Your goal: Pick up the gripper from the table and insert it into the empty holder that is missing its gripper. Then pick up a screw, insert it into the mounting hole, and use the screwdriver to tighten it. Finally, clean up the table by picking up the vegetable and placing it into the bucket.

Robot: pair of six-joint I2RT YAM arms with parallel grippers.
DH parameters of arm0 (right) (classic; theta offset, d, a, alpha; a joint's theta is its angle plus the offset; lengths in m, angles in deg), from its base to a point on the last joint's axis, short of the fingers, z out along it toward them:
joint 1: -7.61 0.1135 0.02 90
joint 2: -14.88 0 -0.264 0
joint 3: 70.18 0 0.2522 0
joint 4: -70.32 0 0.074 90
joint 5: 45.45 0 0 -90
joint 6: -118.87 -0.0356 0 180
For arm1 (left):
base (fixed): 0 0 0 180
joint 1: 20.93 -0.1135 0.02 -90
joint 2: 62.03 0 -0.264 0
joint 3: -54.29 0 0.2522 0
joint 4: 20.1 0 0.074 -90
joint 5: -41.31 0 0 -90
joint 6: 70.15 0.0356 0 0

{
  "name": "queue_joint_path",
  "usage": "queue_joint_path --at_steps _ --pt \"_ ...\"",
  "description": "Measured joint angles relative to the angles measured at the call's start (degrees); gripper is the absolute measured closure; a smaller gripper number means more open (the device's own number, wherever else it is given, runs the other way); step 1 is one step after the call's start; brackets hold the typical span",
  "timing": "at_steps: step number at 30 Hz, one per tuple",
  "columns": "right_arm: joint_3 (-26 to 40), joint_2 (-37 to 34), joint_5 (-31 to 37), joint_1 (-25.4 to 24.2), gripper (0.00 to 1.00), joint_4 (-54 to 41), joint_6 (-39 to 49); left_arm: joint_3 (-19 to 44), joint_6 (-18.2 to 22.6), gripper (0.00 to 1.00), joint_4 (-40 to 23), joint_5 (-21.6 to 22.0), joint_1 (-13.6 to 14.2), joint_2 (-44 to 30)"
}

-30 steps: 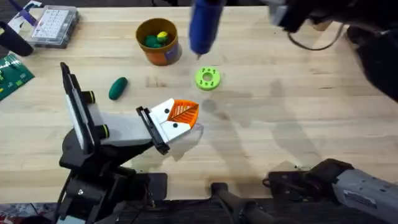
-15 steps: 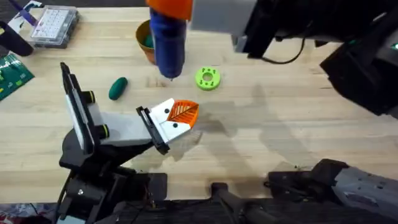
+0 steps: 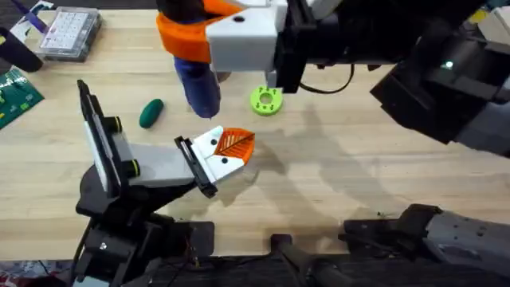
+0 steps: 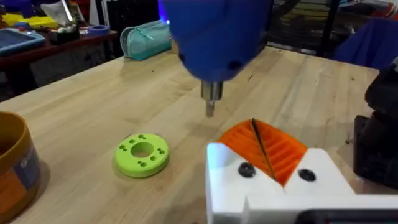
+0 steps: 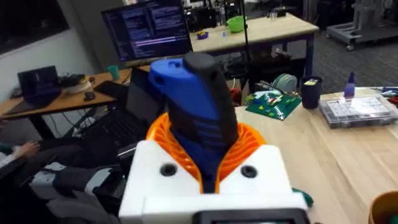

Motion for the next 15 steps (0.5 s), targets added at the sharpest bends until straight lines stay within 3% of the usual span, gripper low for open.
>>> queue_joint_path --at_steps 15 --pt "0.0 -0.08 -7.74 0.08 0.925 -1.03 3.08 0.0 0.0 0.986 0.0 0.0 0.0 0.0"
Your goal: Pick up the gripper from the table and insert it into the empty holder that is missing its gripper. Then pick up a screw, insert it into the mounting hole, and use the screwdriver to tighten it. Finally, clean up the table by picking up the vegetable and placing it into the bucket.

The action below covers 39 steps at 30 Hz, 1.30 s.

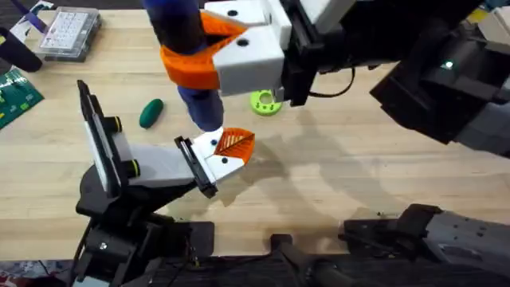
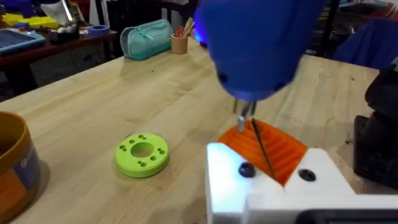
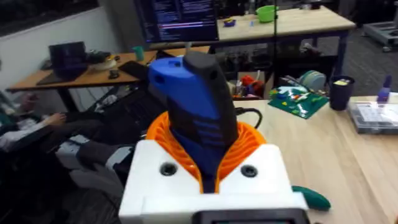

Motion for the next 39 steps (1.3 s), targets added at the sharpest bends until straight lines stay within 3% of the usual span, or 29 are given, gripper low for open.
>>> queue_joint_path --at_steps 39 --pt "0.0 -1.62 -3.01 1.33 0.925 0.11 0.45 0.0 0.0 0.986 0.0 0.0 0.0 0.0"
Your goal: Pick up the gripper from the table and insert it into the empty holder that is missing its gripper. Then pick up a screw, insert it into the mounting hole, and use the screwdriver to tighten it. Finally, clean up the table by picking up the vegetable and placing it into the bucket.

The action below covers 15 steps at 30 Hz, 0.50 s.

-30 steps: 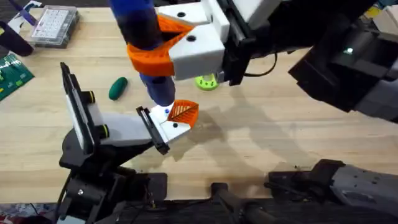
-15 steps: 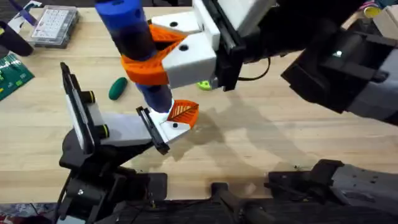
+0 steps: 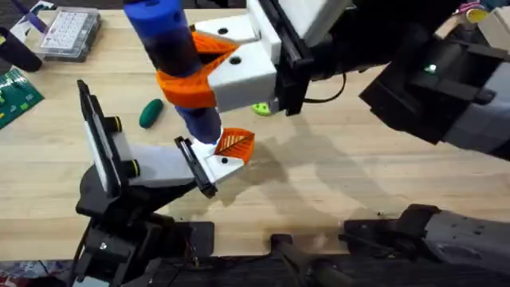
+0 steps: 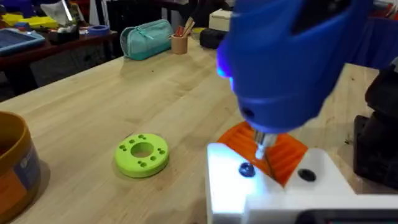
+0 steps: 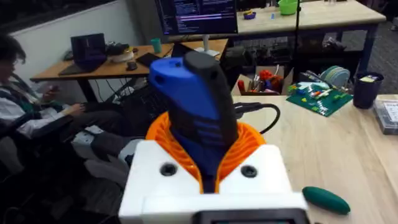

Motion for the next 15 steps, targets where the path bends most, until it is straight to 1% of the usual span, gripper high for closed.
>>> queue_joint_path --at_steps 4,10,15 --pt "0.0 -0.21 -0.02 -0.02 0.928 0.14 0.13 0.0 0.0 0.986 0.0 0.0 0.0 0.0" --pt "0.0 -2.45 0.0 -0.04 0.925 0.21 0.15 0.0 -0.02 0.985 -0.47 0.0 0.0 0.0" --pt "0.0 -2.6 0.02 -0.24 0.925 0.43 0.2 0.0 -0.02 0.985 -0.61 0.02 0.0 -0.02"
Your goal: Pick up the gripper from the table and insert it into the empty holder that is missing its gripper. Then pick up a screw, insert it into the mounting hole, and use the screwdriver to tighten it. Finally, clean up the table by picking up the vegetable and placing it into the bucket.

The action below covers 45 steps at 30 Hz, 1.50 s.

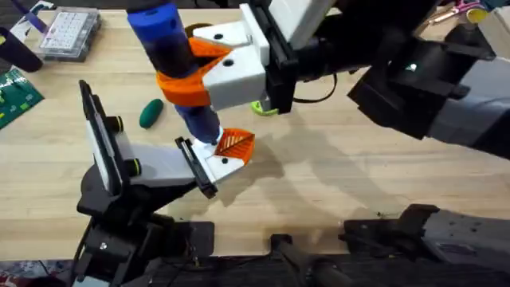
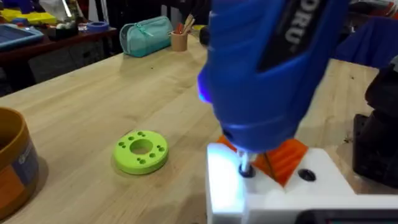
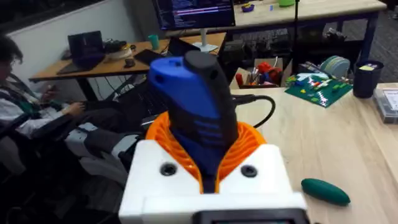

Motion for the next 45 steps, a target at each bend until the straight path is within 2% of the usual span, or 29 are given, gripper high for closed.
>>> queue_joint_path --at_steps 45 --pt "0.0 0.0 -0.43 -0.9 0.925 0.13 -1.43 0.0 0.0 0.985 0.21 -0.02 0.0 0.0"
